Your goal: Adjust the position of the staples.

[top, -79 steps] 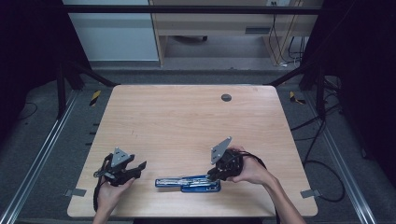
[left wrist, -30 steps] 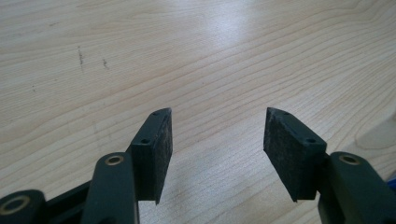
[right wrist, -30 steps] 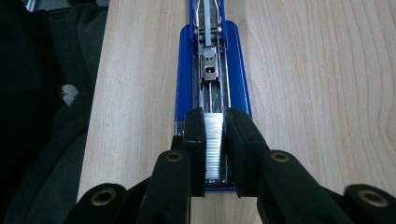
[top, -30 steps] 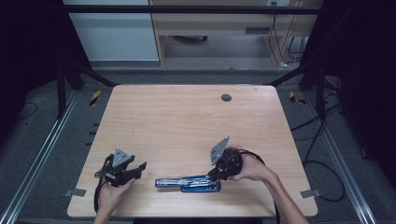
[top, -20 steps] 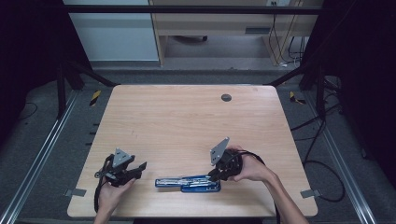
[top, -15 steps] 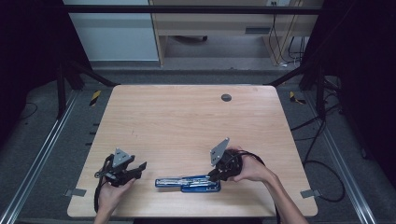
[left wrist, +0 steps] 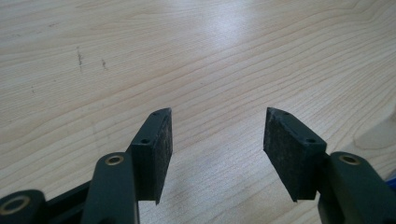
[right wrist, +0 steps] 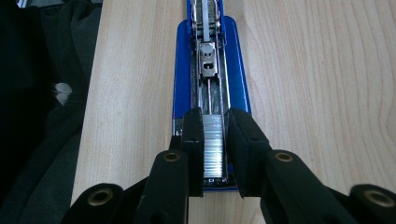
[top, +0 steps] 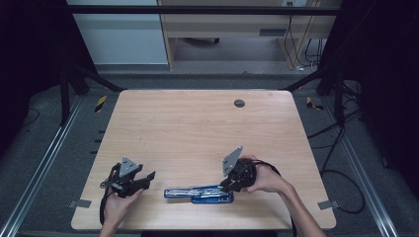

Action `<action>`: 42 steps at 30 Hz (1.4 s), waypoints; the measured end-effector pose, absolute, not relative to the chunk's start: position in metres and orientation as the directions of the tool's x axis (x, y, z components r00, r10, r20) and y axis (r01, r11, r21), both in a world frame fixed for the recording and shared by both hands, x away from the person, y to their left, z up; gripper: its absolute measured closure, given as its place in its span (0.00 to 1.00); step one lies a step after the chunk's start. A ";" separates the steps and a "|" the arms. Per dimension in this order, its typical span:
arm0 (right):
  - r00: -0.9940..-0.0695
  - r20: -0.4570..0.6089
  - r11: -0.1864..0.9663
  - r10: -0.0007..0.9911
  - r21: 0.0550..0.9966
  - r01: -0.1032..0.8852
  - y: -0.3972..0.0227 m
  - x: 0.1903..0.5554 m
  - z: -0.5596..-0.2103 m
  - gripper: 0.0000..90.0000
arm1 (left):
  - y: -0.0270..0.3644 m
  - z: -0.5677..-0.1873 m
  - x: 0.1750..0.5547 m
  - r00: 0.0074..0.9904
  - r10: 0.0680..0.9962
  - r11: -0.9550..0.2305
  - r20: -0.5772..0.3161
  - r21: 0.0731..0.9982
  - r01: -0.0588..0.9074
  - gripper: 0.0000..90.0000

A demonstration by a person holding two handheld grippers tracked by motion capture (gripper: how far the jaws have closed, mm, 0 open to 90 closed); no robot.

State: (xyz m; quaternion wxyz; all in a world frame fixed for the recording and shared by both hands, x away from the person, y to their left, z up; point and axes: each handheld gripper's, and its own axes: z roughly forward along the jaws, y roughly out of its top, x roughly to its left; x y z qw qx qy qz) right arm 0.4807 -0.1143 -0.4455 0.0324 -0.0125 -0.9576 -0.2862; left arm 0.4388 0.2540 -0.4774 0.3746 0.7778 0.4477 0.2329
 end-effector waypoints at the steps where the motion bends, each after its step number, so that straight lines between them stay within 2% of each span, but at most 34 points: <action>1: -0.997 0.070 0.836 0.010 0.547 0.047 -0.115 0.480 -0.445 0.86 | 0.254 -0.477 0.439 0.491 0.871 -0.319 0.027 0.791 0.522 0.47; 8: -0.996 0.083 0.837 0.022 0.543 0.064 -0.114 0.480 -0.445 0.87 | 0.253 -0.477 0.439 0.494 0.869 -0.320 0.026 0.791 0.522 0.47; 16: -0.997 0.072 0.843 0.004 0.537 0.042 -0.111 0.480 -0.448 0.88 | 0.254 -0.478 0.439 0.491 0.871 -0.319 0.026 0.790 0.523 0.47; 20: -0.998 0.055 0.826 -0.012 0.563 0.021 -0.113 0.480 -0.444 0.88 | 0.254 -0.478 0.439 0.492 0.870 -0.320 0.027 0.790 0.523 0.47; 42: -0.997 0.077 0.823 -0.019 0.568 0.028 -0.115 0.482 -0.450 0.88 | 0.253 -0.479 0.439 0.494 0.869 -0.325 0.029 0.786 0.526 0.47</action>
